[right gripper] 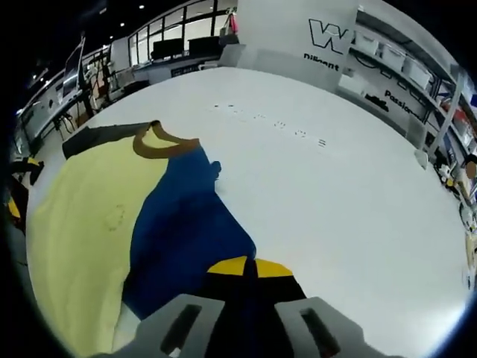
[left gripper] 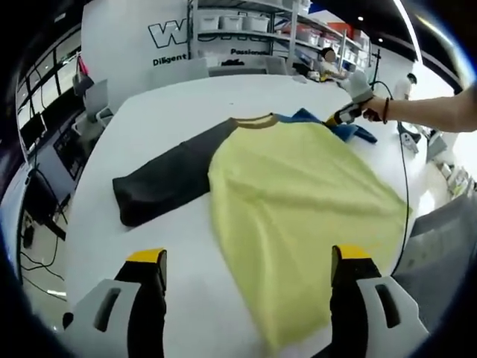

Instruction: Fold the garment on the visible template until the final outline fits inside the template.

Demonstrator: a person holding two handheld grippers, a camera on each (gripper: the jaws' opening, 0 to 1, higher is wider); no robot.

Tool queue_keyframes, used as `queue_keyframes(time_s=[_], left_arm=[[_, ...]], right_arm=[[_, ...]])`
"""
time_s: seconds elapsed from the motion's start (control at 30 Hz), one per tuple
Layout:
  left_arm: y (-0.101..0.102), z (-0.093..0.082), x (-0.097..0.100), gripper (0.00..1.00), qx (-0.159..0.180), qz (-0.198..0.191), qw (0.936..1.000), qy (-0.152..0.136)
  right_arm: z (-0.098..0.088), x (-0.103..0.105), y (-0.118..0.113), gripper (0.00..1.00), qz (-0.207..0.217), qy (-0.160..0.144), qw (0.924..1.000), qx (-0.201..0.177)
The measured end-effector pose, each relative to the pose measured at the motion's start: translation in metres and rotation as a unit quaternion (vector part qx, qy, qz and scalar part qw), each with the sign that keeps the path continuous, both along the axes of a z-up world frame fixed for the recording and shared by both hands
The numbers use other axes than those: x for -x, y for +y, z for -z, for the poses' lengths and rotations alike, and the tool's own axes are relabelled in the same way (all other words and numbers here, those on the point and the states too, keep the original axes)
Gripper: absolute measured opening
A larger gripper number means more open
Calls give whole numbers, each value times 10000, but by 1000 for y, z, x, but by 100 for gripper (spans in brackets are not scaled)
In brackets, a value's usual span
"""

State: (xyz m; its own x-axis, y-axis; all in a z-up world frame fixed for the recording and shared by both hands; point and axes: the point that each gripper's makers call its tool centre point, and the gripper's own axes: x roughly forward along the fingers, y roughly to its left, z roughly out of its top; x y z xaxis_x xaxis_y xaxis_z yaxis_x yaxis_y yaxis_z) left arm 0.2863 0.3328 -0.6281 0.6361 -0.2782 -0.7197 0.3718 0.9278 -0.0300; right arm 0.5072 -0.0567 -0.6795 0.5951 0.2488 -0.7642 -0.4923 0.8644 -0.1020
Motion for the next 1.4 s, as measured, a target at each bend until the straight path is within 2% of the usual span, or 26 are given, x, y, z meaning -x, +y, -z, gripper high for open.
queue_keyframes(time_s=[0.13,0.27,0.43,0.6,0.83,0.9,1.0,1.03,1.1,1.13,1.2,1.37,1.4], left_arm=[[1,2,1,94,-13,-25,10000,40],[3,3,0,94,-15,-68,9999,82],[3,3,-1,95,-16,-73,9999,88],[3,4,-1,95,-19,-78,9999,114],[5,6,1,97,-26,-112,9998,186],[6,6,1,98,-41,-127,9997,190],[7,7,1,98,-39,-158,9996,220],[7,6,1,98,-38,-153,9997,201],[7,6,1,98,-37,-154,9997,211],[6,6,2,98,-35,-153,9997,205],[5,5,1,99,-33,-142,9997,189],[2,3,0,99,-7,-96,9998,168],[0,0,-1,99,4,-95,9999,122]], right_arm=[[0,-2,-11,0,295,32,9995,-72],[-1,-1,-30,0,672,25,9977,31],[-2,4,-43,0,894,54,9960,62],[-3,3,-45,0,966,43,9953,-25],[-3,-10,-51,0,970,41,9953,60],[-2,-12,-54,0,1036,138,9945,11],[-8,-19,-62,0,1049,75,9943,170],[-12,-21,-74,0,1089,-4,9930,458],[-13,-21,-74,0,1090,-6,9932,402],[-17,-22,-73,0,1245,-47,9921,134],[-19,-20,-72,0,1240,-49,9923,38],[-22,-7,-73,27,1187,-25,9929,10],[-23,3,-67,30,1179,29,9928,-185]])
